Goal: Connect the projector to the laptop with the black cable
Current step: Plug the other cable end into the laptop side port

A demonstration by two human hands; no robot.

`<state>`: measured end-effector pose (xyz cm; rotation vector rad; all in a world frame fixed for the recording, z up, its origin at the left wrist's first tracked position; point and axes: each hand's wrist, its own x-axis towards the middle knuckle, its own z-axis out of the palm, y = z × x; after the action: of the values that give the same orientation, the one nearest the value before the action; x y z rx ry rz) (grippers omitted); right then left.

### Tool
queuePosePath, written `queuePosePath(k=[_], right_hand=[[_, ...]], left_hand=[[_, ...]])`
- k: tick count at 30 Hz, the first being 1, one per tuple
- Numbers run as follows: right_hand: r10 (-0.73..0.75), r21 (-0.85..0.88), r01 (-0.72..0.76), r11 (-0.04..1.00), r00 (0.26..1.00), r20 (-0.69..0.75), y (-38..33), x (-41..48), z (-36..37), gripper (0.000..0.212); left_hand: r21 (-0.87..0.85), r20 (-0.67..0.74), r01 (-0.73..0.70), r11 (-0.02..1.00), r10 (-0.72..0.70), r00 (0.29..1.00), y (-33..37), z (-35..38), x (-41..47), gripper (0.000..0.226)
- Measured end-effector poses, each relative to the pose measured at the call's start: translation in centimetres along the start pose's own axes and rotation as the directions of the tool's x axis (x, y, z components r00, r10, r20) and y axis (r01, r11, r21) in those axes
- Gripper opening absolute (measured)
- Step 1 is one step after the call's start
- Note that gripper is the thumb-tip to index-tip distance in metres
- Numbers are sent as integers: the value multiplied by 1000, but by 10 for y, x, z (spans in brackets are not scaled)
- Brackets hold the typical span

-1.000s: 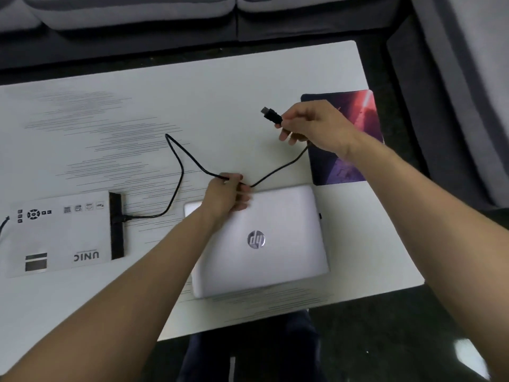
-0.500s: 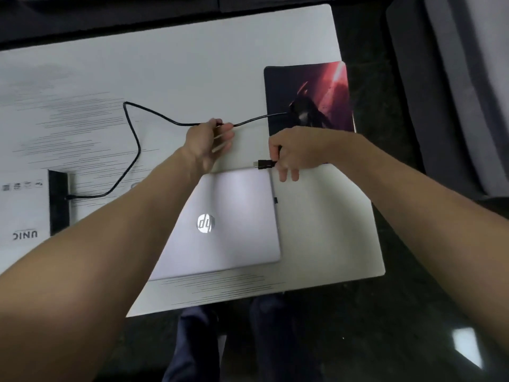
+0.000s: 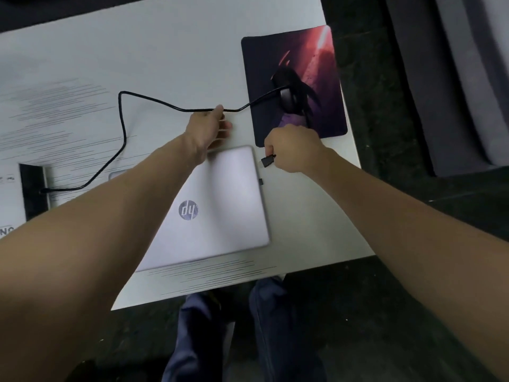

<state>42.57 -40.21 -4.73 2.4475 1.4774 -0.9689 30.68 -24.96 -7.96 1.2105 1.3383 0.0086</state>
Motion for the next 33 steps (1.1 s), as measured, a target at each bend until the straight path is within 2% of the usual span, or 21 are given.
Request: queuePosePath(k=[2, 3, 6, 11, 16, 18, 22, 25, 33], right_hand=[[6, 11, -6, 1000, 999, -35, 0, -1, 9, 37], [10, 15, -10, 1000, 999, -52, 0, -1, 13, 37], [24, 38, -20, 999, 994, -110, 0, -2, 22, 34], [39, 102, -24, 994, 988, -149, 4, -5, 28, 33], [47, 155, -26, 988, 990, -135, 8, -7, 27, 37], [45, 161, -23, 987, 990, -137, 9, -9, 26, 38], [48, 193, -22, 981, 990, -130, 13, -12, 23, 39], [44, 213, -15, 977, 990, -132, 15, -13, 21, 38], [28, 241, 1, 971, 993, -117, 23, -13, 22, 38]], left_hand=[[237, -9, -92, 967, 97, 995, -12, 2, 2, 24], [367, 13, -143, 919, 148, 989, -18, 3, 1, 24], [673, 78, -239, 700, 255, 964, -31, 11, -5, 21], [815, 110, -307, 491, 388, 915, -35, 23, -13, 28], [876, 137, -316, 366, 439, 888, -43, 31, -14, 57], [889, 139, -306, 342, 434, 890, -44, 32, -12, 58], [863, 138, -313, 396, 412, 901, -40, 33, -6, 41], [856, 163, -341, 388, 423, 891, -38, 34, -6, 35], [856, 167, -357, 374, 453, 876, -40, 34, -9, 37]])
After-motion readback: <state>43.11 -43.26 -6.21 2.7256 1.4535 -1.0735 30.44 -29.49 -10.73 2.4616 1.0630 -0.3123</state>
